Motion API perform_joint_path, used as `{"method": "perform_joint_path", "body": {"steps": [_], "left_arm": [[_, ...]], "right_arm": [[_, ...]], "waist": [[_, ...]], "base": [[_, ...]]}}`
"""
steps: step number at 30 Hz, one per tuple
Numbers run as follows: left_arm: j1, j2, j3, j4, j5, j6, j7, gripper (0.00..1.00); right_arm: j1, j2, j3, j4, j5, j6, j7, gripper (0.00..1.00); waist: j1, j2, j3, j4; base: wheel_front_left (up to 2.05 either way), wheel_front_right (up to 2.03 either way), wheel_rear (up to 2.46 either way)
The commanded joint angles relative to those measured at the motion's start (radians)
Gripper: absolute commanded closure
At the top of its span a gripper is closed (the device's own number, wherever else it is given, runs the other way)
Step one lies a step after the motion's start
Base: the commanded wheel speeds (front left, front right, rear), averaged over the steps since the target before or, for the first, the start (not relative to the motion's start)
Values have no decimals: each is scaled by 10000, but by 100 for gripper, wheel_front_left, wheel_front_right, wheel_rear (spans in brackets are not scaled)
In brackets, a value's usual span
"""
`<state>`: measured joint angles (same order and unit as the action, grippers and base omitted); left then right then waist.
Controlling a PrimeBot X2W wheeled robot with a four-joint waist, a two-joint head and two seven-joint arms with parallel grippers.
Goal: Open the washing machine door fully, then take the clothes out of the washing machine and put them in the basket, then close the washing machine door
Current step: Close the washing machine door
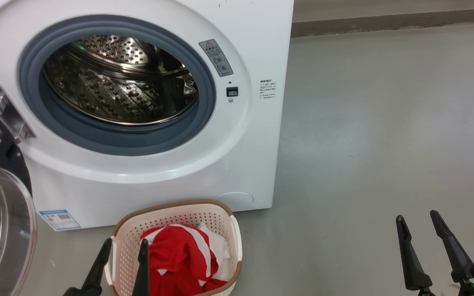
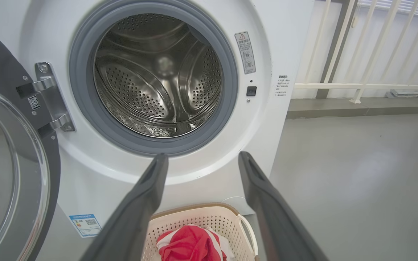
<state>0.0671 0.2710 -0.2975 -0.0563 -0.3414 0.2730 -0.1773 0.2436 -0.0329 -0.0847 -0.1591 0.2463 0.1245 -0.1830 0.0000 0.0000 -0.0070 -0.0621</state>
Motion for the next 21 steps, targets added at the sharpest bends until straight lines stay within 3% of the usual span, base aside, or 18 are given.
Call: {"method": "perform_joint_path", "body": {"steps": [1, 13, 21], "left_arm": [[-175, 202, 307, -289, 45, 46, -10, 0], [-250, 253, 150, -356, 55, 14, 14, 0], [-329, 281, 55, -349, 11, -132, -150, 0]], "right_arm": [[-130, -173, 200, -300, -15, 62, 6, 0], [-103, -173, 219, -352, -47, 62, 44, 0], [-113, -173, 219, -360, -53, 62, 62, 0]], "waist": [[0, 0, -3, -2], [0, 0, 34, 64], [0, 0, 32, 134]], "base": [[-94, 81, 13], [-146, 140, 6], [-55, 55, 0]]}}
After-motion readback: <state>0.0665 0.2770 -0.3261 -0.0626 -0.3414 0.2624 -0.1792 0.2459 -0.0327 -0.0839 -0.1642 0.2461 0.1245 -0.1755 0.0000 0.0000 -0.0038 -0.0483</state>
